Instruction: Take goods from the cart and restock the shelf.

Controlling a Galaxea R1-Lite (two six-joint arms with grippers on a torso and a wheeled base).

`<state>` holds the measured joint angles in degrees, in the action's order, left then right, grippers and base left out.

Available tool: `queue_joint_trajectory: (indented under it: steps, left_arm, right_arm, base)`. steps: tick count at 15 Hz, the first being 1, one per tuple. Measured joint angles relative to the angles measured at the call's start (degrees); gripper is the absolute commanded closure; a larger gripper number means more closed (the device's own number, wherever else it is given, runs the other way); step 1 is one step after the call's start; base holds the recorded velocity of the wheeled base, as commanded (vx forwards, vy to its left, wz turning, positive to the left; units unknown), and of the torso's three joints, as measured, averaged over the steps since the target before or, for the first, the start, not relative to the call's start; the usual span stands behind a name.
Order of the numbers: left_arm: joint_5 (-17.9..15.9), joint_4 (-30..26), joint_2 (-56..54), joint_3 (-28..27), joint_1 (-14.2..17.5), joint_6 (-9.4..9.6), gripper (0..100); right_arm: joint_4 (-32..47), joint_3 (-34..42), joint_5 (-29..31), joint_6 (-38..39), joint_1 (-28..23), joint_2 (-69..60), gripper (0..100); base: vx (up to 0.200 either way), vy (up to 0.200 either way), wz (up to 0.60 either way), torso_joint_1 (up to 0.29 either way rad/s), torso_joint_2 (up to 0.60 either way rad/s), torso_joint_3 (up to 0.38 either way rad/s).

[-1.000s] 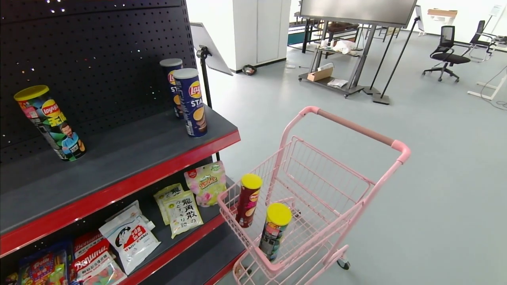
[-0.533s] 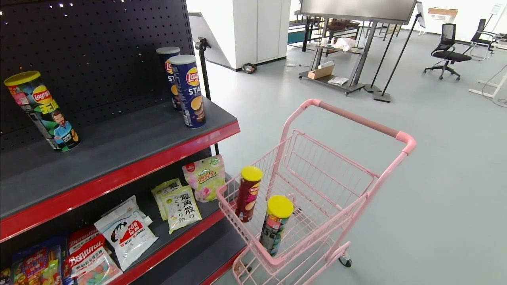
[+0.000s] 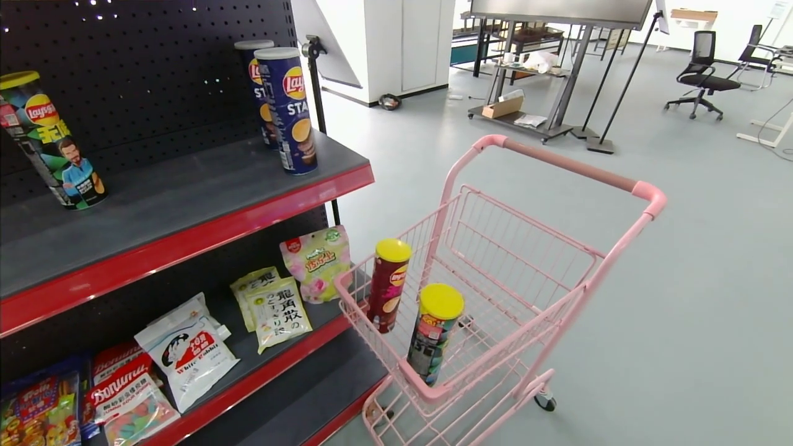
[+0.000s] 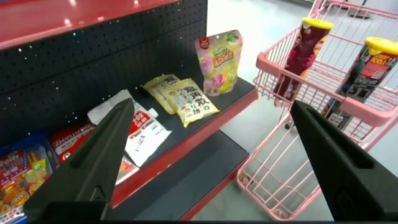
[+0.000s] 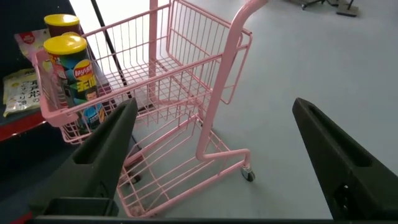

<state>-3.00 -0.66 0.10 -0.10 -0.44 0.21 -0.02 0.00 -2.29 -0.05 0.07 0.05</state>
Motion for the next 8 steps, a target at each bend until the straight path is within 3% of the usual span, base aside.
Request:
queue_joint_trajectory:
  steps: [8]
  left_arm:
    - [0.0,0.0,0.0,0.0,0.0,0.04,0]
  right_arm:
    - [0.0,-0.1,-0.4,-0.4,0.1,0.0,0]
  base:
    - [0.000,0.000,0.00,-0.017,0.05,0.030]
